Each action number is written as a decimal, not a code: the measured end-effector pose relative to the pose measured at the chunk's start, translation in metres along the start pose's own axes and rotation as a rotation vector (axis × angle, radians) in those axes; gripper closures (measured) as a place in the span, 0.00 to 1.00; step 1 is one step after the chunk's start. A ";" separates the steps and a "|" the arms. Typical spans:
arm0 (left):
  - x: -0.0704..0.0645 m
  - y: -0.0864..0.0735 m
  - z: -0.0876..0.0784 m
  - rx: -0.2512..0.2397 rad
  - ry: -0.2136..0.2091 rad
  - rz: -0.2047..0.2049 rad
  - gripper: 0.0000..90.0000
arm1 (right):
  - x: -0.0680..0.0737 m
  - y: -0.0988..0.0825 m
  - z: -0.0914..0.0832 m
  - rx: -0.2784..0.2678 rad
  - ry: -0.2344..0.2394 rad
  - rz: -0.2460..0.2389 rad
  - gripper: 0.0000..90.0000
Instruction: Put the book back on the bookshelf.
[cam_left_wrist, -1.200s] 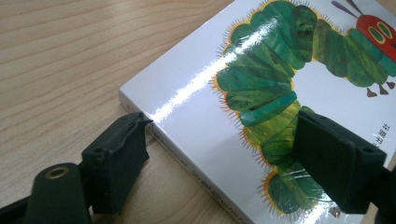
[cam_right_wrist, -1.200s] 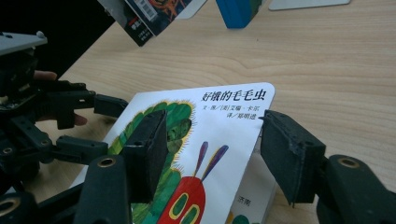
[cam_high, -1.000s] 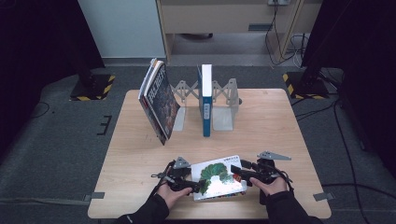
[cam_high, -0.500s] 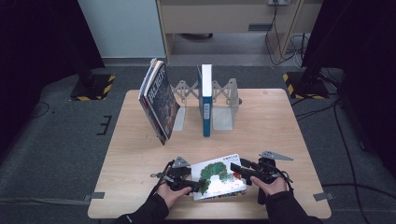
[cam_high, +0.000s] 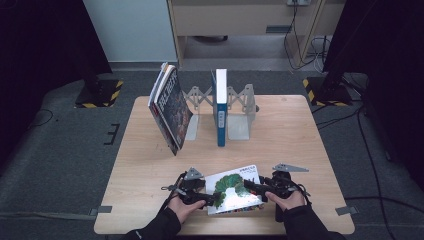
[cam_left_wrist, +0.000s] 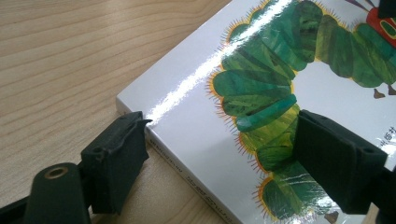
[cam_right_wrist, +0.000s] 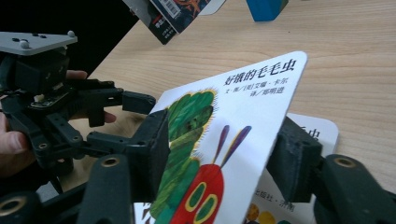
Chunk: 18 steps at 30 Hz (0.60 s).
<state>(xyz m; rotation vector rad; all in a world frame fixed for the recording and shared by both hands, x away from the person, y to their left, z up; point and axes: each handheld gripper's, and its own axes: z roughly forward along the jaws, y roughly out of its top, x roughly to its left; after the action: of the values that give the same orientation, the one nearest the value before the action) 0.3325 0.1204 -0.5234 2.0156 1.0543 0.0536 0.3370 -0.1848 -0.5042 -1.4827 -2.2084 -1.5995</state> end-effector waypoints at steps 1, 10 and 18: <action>0.000 0.000 0.000 0.000 0.000 0.000 0.19 | -0.002 0.000 0.000 0.001 0.002 0.001 0.51; 0.000 0.001 0.000 0.004 0.012 0.016 0.21 | -0.008 0.001 0.003 0.069 -0.025 -0.028 0.61; 0.000 0.001 0.001 0.008 0.015 0.027 0.20 | -0.014 0.004 0.008 0.113 -0.023 -0.006 0.60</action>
<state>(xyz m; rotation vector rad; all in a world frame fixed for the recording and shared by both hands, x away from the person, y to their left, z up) 0.3341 0.1193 -0.5234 2.0399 1.0383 0.0791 0.3512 -0.1877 -0.5127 -1.4729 -2.2752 -1.4402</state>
